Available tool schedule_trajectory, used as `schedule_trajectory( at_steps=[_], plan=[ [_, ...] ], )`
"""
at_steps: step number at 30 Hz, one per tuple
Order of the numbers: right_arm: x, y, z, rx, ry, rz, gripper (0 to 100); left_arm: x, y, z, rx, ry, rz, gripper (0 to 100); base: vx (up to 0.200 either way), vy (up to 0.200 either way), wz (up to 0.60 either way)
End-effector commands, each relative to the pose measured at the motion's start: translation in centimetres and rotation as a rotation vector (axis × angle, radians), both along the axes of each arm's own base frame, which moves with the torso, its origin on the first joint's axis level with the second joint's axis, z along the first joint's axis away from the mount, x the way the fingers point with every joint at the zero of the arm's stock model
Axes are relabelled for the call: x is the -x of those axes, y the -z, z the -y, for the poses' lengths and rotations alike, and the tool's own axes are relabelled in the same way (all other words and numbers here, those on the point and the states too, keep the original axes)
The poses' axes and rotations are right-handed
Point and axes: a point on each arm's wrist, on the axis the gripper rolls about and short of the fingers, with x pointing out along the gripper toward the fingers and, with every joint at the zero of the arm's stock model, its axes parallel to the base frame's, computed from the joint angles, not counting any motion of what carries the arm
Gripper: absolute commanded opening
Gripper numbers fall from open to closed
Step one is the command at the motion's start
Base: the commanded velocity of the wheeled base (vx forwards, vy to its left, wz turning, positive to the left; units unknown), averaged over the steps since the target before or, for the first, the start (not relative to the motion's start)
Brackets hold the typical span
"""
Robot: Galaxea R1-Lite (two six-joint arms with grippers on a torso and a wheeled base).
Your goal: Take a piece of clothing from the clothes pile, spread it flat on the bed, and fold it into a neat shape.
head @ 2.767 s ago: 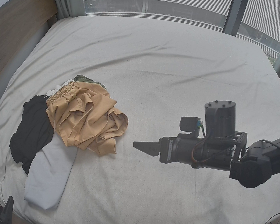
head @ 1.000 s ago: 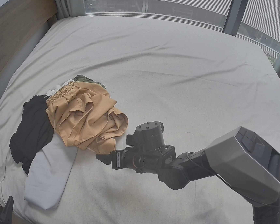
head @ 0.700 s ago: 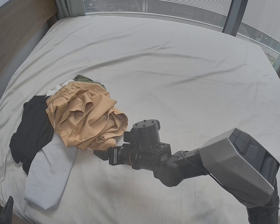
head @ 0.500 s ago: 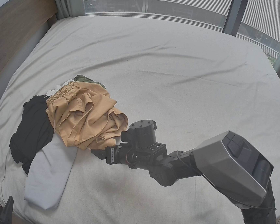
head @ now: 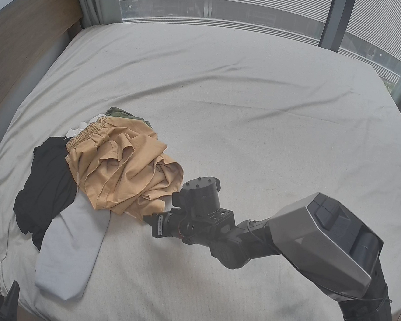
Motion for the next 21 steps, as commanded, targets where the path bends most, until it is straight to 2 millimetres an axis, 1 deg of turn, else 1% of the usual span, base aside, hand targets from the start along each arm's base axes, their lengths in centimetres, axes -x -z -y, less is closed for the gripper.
schedule_trajectory(
  at_steps=[1, 5, 8, 14, 21],
  plan=[
    [-0.2, 0.7, 0.0, 0.005, 0.004, -0.008, 0, 0.0, 0.5, 0.0, 0.000, -0.001, -0.002, 100, 0.000, 0.000, 0.00],
    [-0.2, 0.7, 0.2, 0.006, 0.011, -0.015, 0, 0.0, 0.5, 0.0, -0.001, 0.001, -0.002, 100, 0.000, 0.000, 0.00],
    [0.3, 1.0, 0.7, 0.033, 0.027, -0.029, 0, 0.0, 0.5, 0.0, 0.000, -0.001, -0.002, 100, 0.000, 0.000, 0.00],
    [1.5, 0.6, 2.5, 0.067, 0.041, -0.067, 0, 0.0, 0.5, 0.0, 0.000, -0.001, -0.002, 100, 0.000, 0.000, 0.00],
    [3.1, -0.5, 4.1, 0.076, 0.041, -0.070, 0, 0.0, 0.5, 0.0, 0.000, -0.001, -0.002, 100, 0.000, 0.000, 0.00]
  ],
)
